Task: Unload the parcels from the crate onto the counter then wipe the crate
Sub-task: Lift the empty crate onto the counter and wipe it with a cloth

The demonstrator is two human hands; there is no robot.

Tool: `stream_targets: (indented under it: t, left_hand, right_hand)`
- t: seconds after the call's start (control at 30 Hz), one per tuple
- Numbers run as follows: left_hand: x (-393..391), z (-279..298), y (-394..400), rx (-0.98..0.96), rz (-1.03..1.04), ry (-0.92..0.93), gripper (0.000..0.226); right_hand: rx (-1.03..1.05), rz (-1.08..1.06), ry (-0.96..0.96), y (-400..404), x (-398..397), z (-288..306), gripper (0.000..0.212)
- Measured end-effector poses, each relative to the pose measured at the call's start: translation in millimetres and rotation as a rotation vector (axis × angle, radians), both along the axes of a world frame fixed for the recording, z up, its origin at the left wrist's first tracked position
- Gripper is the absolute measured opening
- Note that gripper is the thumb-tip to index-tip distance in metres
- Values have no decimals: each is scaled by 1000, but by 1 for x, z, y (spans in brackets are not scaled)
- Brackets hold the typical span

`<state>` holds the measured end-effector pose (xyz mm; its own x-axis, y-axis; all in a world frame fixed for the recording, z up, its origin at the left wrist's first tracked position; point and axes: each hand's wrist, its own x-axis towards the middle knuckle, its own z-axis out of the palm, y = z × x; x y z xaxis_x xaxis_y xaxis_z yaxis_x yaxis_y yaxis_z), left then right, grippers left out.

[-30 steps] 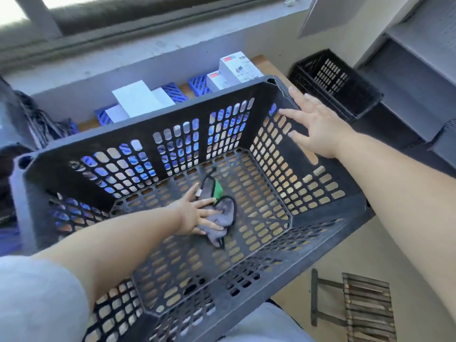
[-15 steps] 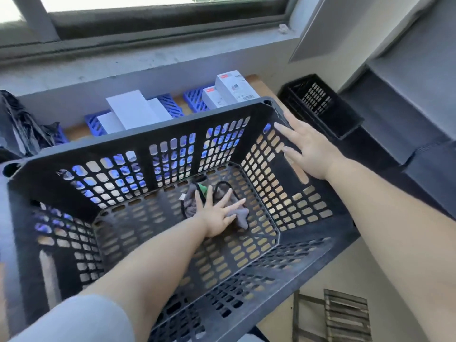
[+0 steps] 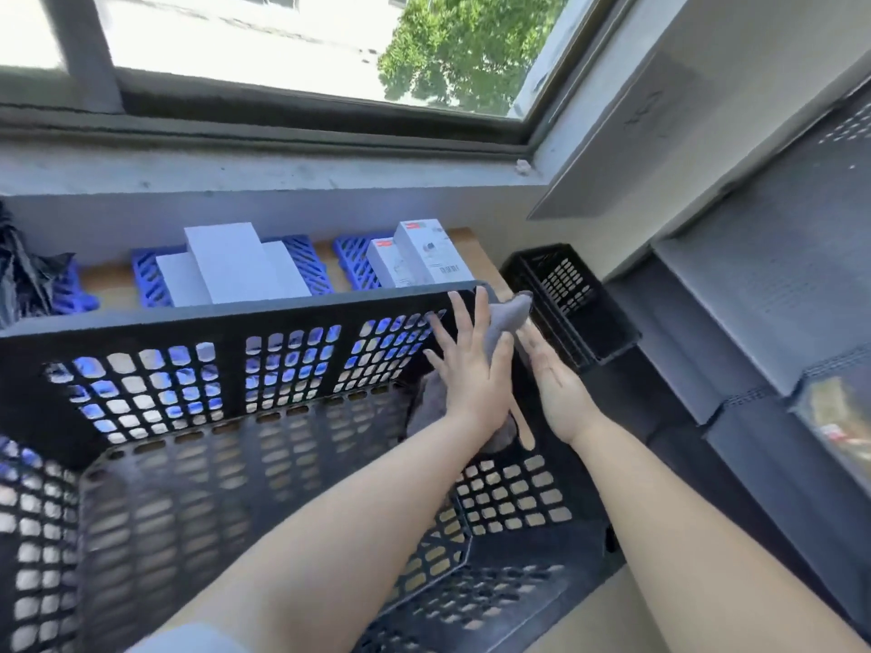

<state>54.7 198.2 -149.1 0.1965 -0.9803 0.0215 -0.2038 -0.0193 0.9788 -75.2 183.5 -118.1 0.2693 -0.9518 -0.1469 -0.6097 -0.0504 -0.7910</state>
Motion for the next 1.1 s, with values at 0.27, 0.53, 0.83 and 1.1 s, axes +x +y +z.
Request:
stream_targets:
  t: [0.27,0.53,0.83,1.1]
  left_hand:
    - [-21,-42,-29,65,-90,-153,71]
    - [-36,-32,-30,371,45,150,61]
    - [-28,-17,-16,275,-2,378,44]
    - [-32,-81,-6,494,-26,260,67]
  right_hand:
    - [-31,58,226,2,4,11,50]
    - [-92,86,378,-3,0,6,61]
    - [-48,38,357,-3,2,7,51]
    - [-83,95,384,-3,4,9,47]
